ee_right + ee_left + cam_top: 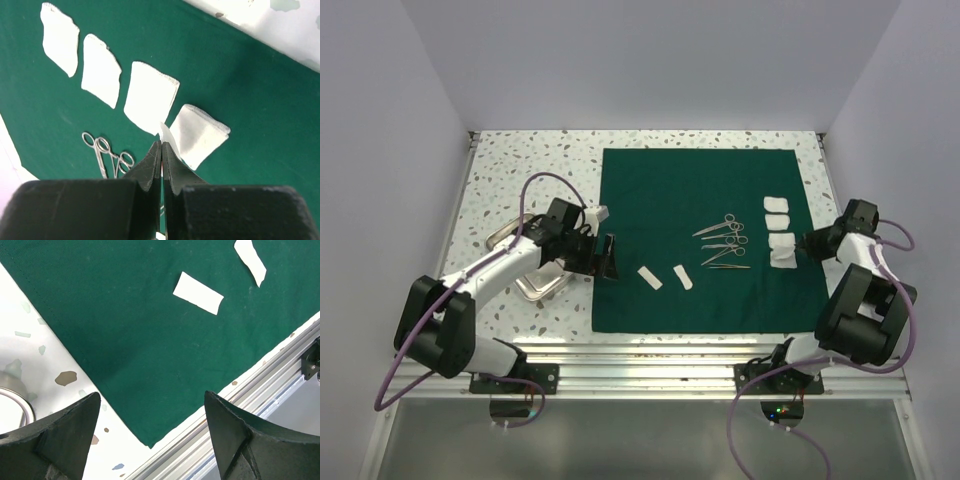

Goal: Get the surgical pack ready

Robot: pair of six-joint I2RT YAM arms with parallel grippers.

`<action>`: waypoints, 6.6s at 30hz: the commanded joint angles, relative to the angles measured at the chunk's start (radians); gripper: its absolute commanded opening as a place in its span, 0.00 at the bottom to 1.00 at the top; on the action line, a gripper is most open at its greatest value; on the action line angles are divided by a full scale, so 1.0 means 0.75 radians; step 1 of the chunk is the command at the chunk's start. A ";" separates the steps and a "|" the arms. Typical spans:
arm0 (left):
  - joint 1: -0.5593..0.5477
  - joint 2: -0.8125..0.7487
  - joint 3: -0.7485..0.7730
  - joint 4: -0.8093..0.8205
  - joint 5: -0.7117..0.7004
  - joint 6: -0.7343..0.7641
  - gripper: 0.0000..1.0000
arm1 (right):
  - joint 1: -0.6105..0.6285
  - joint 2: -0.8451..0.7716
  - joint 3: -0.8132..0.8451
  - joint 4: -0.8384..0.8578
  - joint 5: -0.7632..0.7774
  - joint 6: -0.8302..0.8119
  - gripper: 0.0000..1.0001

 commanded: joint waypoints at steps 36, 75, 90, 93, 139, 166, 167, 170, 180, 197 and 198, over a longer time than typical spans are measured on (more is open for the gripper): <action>0.009 0.018 0.011 0.034 0.000 0.029 0.89 | 0.005 -0.024 -0.036 0.161 -0.068 0.237 0.00; 0.011 -0.016 -0.011 0.045 0.010 0.023 0.89 | 0.007 -0.040 -0.202 0.214 0.016 0.085 0.16; 0.011 -0.016 -0.016 0.045 0.012 0.033 0.90 | 0.005 0.082 0.099 -0.111 0.010 -0.313 0.34; 0.011 -0.016 -0.016 0.047 0.014 0.033 0.90 | 0.017 0.123 0.115 -0.136 -0.064 -0.383 0.40; 0.011 -0.012 -0.028 0.067 0.039 0.014 0.90 | 0.221 0.416 0.498 -0.341 0.067 -1.087 0.44; 0.011 -0.025 -0.042 0.071 0.041 0.008 0.90 | 0.230 0.551 0.498 -0.337 0.092 -1.109 0.36; 0.013 -0.025 -0.042 0.071 0.043 0.010 0.90 | 0.230 0.553 0.500 -0.343 0.090 -1.107 0.36; 0.013 -0.025 -0.044 0.069 0.043 0.017 0.90 | 0.246 0.542 0.494 -0.343 0.108 -1.105 0.32; 0.021 -0.025 -0.038 0.069 0.047 0.023 0.91 | 0.246 0.448 0.482 -0.363 0.143 -1.062 0.12; 0.021 -0.039 -0.046 0.084 0.063 0.025 0.91 | 0.246 0.362 0.477 -0.437 0.188 -1.075 0.09; 0.021 -0.039 -0.048 0.086 0.065 0.025 0.91 | 0.246 0.383 0.481 -0.439 0.190 -1.070 0.10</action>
